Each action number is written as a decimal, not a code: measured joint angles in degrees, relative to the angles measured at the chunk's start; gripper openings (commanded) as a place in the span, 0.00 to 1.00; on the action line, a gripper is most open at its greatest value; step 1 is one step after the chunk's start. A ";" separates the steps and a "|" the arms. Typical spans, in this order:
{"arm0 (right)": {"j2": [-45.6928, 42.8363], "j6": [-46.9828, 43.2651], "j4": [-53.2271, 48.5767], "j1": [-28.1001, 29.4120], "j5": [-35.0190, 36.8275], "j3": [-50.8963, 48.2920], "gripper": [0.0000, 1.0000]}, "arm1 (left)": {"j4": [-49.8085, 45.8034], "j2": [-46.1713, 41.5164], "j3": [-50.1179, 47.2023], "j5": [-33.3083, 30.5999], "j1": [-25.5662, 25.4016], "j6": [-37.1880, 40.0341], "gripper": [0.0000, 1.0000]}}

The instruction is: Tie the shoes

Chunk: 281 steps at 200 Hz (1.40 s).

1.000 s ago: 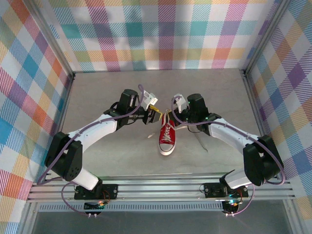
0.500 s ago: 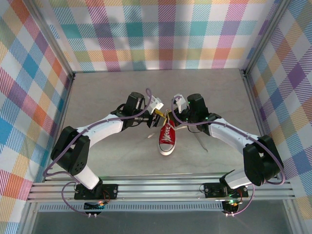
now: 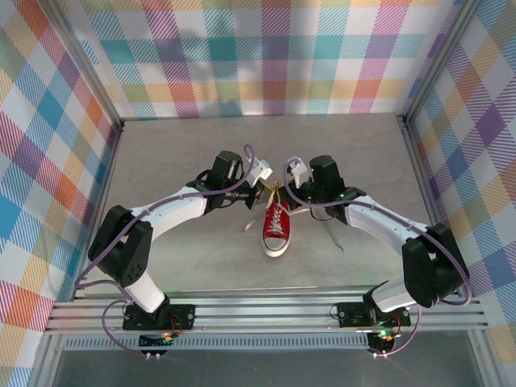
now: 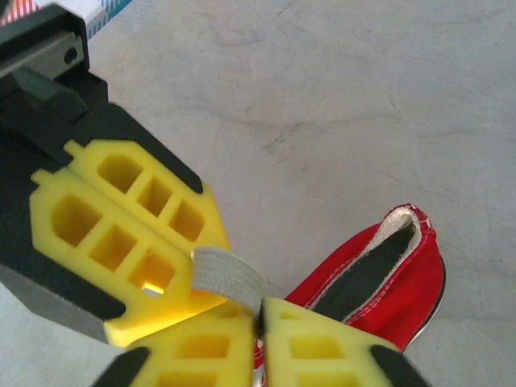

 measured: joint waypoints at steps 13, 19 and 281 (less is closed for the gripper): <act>-0.66 0.37 -0.81 0.00 0.39 0.00 0.29 | 0.00 -0.33 0.00 -0.63 0.00 -0.09 0.00; -1.09 0.61 -1.33 0.00 0.61 0.00 0.32 | 0.02 -0.44 0.00 -0.81 0.00 -0.22 0.00; 19.65 14.84 -38.80 -5.66 26.43 10.69 0.04 | -4.20 -3.76 1.70 -1.92 -1.40 -0.63 0.00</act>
